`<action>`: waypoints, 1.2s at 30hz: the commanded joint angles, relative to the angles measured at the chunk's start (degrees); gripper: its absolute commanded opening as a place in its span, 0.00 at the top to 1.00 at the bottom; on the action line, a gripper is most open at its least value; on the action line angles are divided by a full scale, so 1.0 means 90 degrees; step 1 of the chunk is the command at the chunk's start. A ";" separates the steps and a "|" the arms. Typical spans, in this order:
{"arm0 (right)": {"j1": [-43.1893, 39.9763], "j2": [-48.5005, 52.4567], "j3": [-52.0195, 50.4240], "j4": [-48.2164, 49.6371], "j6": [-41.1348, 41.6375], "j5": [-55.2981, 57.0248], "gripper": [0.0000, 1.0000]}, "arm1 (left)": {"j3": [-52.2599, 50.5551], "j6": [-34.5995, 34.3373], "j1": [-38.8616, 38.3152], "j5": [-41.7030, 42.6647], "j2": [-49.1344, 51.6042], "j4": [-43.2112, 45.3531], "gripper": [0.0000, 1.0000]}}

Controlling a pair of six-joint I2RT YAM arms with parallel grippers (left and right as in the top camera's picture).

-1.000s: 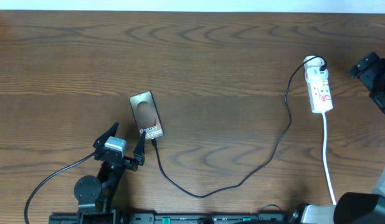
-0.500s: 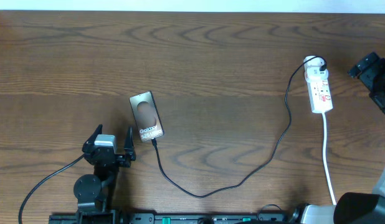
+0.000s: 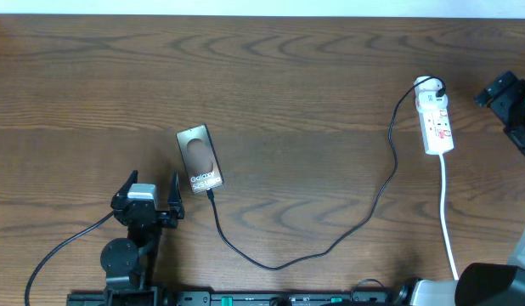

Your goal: Plug charger to phone and switch on socket

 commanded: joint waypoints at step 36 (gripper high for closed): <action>0.0957 -0.0583 -0.0697 0.1953 0.0049 0.0141 0.01 | -0.0134 0.0063 -0.0015 -0.0107 -0.0039 -0.0202 0.22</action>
